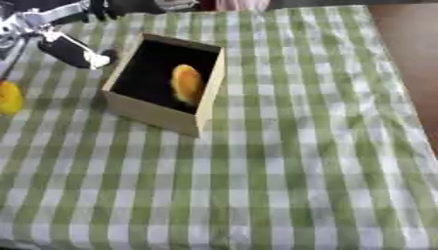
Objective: Pick up objects on the table and place them in the box.
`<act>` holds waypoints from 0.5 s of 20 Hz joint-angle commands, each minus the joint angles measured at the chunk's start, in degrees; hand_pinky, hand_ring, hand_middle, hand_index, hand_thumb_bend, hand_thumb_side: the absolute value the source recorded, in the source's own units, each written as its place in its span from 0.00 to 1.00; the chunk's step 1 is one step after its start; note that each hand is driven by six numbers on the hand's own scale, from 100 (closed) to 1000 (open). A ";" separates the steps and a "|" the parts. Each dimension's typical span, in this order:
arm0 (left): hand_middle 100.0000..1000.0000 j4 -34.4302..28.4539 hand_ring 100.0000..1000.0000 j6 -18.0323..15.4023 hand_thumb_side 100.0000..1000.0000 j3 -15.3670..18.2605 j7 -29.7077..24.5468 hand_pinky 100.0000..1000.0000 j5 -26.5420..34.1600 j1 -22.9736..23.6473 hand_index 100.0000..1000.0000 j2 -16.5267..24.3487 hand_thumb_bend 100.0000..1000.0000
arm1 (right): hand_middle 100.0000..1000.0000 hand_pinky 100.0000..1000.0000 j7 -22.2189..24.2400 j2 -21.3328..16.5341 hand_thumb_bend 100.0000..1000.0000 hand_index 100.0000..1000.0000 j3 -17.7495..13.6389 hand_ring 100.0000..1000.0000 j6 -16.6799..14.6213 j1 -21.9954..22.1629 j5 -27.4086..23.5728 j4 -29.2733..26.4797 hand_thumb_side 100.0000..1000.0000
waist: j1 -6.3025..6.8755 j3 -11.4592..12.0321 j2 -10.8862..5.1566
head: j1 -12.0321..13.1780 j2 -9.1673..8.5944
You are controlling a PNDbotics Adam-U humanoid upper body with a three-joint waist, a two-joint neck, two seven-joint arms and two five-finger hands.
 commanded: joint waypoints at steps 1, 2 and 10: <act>0.73 4.23 0.76 0.68 0.14 2.81 0.23 0.68 -2.79 -0.80 0.88 4.54 0.30 | 0.66 0.91 -0.02 -1.08 0.00 0.88 -0.27 0.81 0.15 -0.20 0.13 -1.14 0.57 | -0.03 0.04 -0.83 | -0.05 0.29; 0.73 5.98 0.76 0.82 0.14 3.45 0.41 0.68 -3.25 -0.44 0.88 4.97 0.31 | 0.66 0.91 -0.04 -1.08 0.00 0.88 -0.32 0.81 0.15 -0.13 0.16 -1.14 0.57 | 0.00 0.05 -0.81 | -0.03 0.29; 0.76 13.45 0.79 2.15 0.16 6.90 2.85 0.70 -4.24 6.79 0.90 9.29 0.42 | 0.66 0.91 -0.38 -1.00 0.00 0.89 -0.70 0.81 0.28 0.14 0.43 -1.14 0.58 | 0.19 0.28 -0.51 | 0.10 0.29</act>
